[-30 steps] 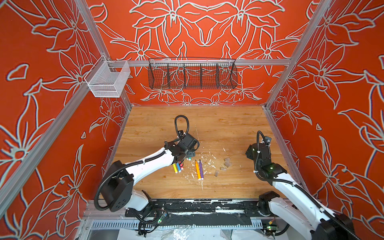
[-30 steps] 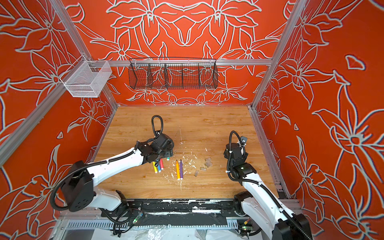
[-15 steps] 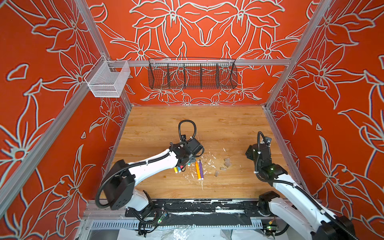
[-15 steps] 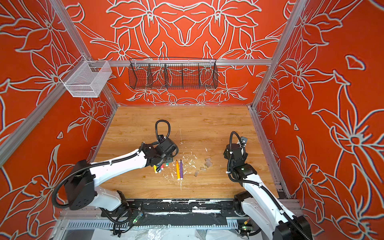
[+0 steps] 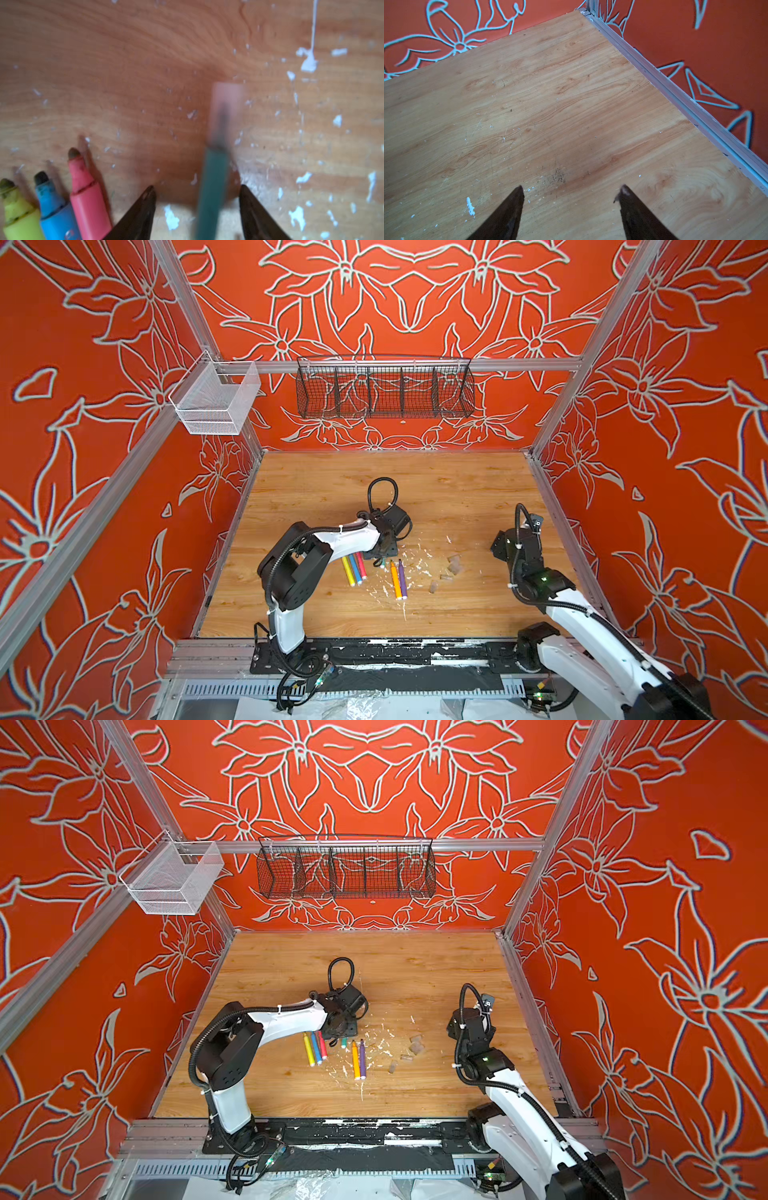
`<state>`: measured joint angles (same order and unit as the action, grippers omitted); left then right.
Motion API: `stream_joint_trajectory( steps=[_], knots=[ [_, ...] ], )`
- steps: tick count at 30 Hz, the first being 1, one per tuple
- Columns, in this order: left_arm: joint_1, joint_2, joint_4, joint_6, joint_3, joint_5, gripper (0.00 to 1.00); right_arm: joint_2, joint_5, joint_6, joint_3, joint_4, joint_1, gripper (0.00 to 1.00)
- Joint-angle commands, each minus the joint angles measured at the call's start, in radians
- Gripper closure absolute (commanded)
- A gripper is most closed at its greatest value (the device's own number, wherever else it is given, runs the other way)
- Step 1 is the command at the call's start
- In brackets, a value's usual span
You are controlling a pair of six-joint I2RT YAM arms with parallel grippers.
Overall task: Insert the pens into the pen caps
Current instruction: 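Lower the capped green marker to the table and release it with the left gripper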
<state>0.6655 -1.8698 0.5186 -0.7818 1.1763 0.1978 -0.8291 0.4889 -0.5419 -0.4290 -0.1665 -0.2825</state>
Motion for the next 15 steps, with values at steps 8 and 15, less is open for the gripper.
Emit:
stream_joint_trajectory(
  steps=[8,15],
  knots=[
    [-0.033,-0.037,0.1,0.016,0.048,-0.118,0.33,0.014,-0.003,-0.004,0.013,0.012,0.005,0.26],
    [-0.018,0.067,0.25,0.023,0.128,0.004,0.31,0.013,-0.006,-0.002,0.013,0.014,0.004,0.26]
  ],
)
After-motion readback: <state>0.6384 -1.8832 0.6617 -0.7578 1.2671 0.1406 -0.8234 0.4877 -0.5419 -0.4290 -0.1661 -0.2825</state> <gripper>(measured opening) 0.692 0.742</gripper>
